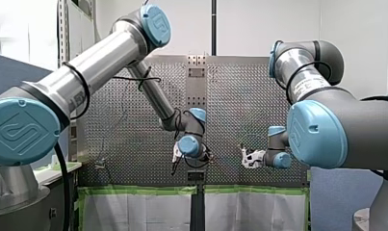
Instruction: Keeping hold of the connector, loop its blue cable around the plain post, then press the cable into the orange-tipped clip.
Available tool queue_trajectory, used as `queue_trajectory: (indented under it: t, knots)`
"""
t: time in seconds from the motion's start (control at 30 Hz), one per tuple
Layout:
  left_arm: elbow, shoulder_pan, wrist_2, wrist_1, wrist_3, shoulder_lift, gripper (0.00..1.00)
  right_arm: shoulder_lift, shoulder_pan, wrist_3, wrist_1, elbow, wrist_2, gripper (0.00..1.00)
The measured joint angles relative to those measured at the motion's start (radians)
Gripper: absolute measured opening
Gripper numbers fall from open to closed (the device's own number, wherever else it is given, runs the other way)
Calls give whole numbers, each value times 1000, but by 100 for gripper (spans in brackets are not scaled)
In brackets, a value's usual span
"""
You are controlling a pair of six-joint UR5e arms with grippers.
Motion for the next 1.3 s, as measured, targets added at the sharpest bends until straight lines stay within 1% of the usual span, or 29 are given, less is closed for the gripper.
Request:
queue_trajectory:
  t: [0.17, 0.3, 0.37, 0.43, 0.53, 0.6, 0.8, 1.07, 1.3]
  knots:
    - [-47, -14, -42, 47, -43, 47, 100, 0, 0, -1, 1, 0, 1, 0]
    - [-86, -22, -80, 83, -82, 86, 100, 0, 1, 2, -1, 0, 1, 0]
    - [-108, -26, -99, 83, -102, 108, 100, 0, 1, 3, -2, 0, 1, 0]
    - [-131, -30, -110, 70, -115, 131, 100, 0, 0, 6, -2, 0, 0, 0]
    - [-162, -33, -117, 57, -125, 162, 100, 0, 0, 11, -3, 0, -1, 0]
    - [-179, -33, -117, 61, -131, 179, 100, 0, 0, 13, -3, 0, -1, 0]
    - [-232, -33, -108, 105, -148, 232, 100, 0, 1, 23, -5, 0, -1, 0]
    - [-317, -34, -108, 185, -166, 317, 100, 1, 7, 24, -2, 0, -1, 0]
    - [-387, -41, -125, 197, -171, 387, 100, 1, 8, 24, 0, 0, 3, 0]
